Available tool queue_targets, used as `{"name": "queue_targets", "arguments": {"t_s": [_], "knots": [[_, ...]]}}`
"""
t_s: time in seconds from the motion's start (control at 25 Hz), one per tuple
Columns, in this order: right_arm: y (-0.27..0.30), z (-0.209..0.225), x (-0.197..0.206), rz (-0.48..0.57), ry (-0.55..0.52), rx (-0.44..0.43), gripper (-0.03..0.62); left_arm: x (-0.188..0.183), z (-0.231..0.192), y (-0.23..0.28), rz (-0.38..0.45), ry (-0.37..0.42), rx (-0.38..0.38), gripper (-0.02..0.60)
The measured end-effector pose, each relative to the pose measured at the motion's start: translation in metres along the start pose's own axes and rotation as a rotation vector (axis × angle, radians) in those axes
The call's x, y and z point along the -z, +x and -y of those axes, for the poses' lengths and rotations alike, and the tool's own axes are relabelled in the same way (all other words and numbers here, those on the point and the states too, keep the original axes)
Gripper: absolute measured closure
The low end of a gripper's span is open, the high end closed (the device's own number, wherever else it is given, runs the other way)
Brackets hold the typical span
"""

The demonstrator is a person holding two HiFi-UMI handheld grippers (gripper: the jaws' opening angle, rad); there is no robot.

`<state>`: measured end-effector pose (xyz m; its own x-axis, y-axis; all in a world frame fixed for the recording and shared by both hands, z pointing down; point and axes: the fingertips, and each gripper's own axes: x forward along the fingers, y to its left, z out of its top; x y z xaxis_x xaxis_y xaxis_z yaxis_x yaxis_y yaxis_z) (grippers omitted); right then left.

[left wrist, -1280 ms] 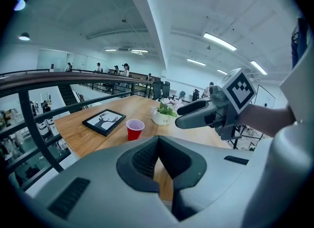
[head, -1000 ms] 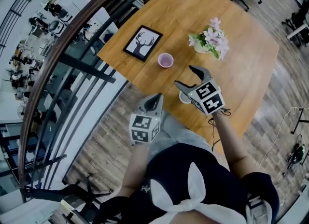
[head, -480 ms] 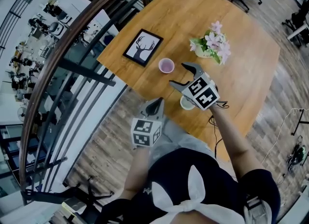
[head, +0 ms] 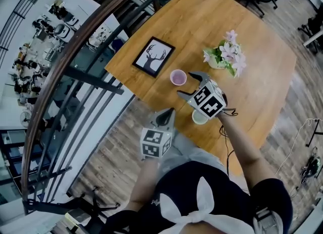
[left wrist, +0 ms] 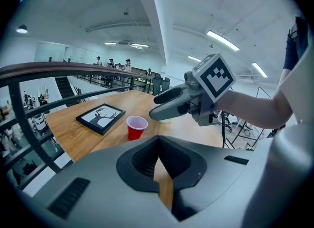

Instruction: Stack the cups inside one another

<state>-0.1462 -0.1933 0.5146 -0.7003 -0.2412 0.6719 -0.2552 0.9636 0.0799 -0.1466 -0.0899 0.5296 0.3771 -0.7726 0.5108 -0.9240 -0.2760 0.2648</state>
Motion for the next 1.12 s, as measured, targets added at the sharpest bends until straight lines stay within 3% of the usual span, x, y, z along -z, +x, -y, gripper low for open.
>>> {"name": "queue_targets", "arguments": {"t_s": [0.32, 1.12], "knots": [[0.027, 0.009, 0.001, -0.051, -0.040, -0.028, 0.246, -0.001, -0.008, 0.013, -0.019, -0.004, 0.026, 0.566], [0.084, 0.021, 0.033, -0.191, -0.021, -0.101, 0.233, 0.005, -0.039, 0.032, -0.069, -0.028, 0.034, 0.566]]}}
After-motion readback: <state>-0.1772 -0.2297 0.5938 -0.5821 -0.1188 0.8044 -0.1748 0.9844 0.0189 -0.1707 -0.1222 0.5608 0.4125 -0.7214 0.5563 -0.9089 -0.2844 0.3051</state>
